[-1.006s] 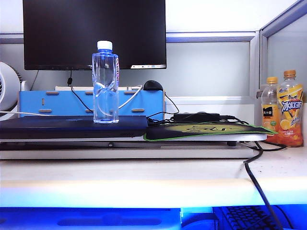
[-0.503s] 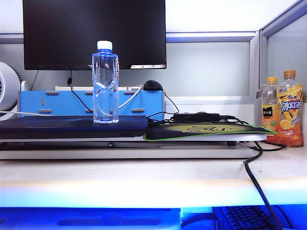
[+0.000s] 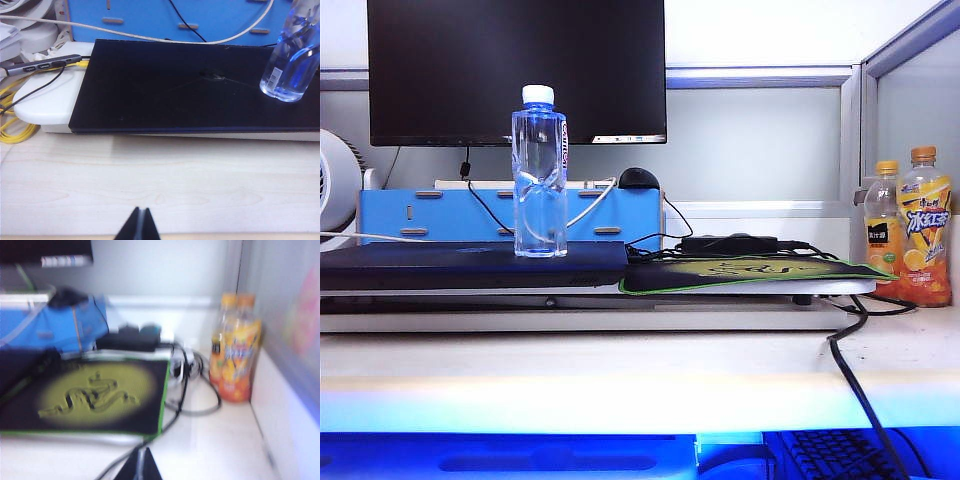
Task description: Pick up the mineral water bottle and place it on the laptop.
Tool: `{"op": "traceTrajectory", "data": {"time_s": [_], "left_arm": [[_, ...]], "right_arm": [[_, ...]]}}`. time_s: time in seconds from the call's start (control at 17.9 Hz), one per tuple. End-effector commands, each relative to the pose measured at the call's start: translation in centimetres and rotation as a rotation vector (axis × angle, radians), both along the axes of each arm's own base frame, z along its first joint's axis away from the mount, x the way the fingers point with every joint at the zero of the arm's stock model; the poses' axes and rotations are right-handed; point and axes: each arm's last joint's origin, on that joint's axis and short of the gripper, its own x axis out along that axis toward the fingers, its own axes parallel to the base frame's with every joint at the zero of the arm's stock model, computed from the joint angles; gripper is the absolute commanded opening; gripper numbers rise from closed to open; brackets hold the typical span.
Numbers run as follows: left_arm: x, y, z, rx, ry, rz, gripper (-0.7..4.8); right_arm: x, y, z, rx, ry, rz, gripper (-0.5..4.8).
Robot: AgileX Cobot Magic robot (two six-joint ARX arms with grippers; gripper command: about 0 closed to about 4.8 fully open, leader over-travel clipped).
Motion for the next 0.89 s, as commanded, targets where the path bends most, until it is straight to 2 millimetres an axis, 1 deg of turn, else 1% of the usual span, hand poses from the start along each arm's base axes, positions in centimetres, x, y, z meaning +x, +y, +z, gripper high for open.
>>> {"op": "traceTrajectory", "data": {"time_s": [0.06, 0.34, 0.39, 0.61, 0.84, 0.89], "left_arm": [[0.0, 0.0, 0.1, 0.001, -0.011, -0.001, -0.02], [0.0, 0.0, 0.1, 0.001, -0.011, -0.001, -0.02], [0.0, 0.0, 0.1, 0.001, -0.011, -0.001, -0.02], [0.0, 0.0, 0.1, 0.001, -0.011, -0.001, -0.02], [0.0, 0.0, 0.1, 0.001, -0.011, -0.001, -0.02], [0.0, 0.0, 0.1, 0.001, -0.011, -0.001, -0.02]], "right_arm": [[0.3, 0.1, -1.0, 0.006, -0.014, 0.02, 0.23], [0.5, 0.2, -4.4, 0.004, 0.024, 0.039, 0.22], [0.6, 0.2, -4.7, 0.002, 0.049, 0.038, 0.22], [0.6, 0.1, -5.0, -0.003, 0.078, 0.006, 0.22], [0.4, -0.1, -6.2, -0.014, 0.201, -0.032, 0.22], [0.5, -0.1, -6.2, -0.014, 0.204, -0.03, 0.22]]}}
